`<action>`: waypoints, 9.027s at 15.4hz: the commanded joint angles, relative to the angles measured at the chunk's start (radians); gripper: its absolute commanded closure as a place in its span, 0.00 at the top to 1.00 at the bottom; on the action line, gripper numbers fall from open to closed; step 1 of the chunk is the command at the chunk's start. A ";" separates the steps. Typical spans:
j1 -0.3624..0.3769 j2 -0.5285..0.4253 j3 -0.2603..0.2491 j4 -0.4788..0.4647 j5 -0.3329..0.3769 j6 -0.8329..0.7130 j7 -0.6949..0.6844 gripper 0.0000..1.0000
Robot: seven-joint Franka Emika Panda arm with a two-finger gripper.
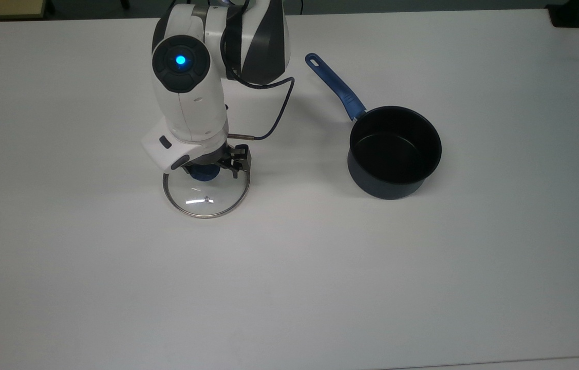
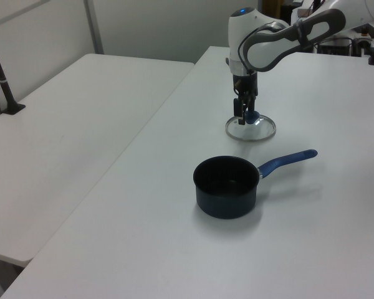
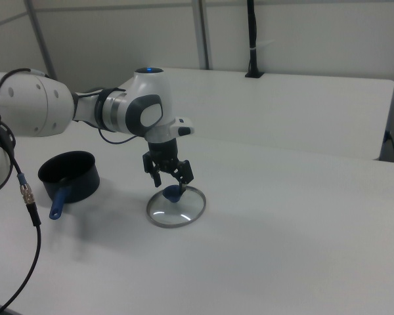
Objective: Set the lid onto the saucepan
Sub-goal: 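Lower the open gripper over the lid's blue knob, then close the gripper on the blue knob of the lid, then lift the glass lid up off the table by its knob, then carry the lid over the black saucepan's rim, then lower the lid onto the saucepan rim and open the gripper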
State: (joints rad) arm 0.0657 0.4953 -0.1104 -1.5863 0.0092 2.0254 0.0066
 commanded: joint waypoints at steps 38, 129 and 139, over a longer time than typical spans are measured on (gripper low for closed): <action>-0.001 -0.073 -0.020 -0.038 -0.012 -0.034 -0.019 0.55; 0.622 -0.026 -0.158 0.146 0.101 -0.152 0.257 0.65; 0.608 -0.098 -0.155 0.140 0.101 -0.188 0.259 1.00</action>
State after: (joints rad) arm 0.6811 0.4752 -0.2668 -1.4233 0.1020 1.8944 0.2782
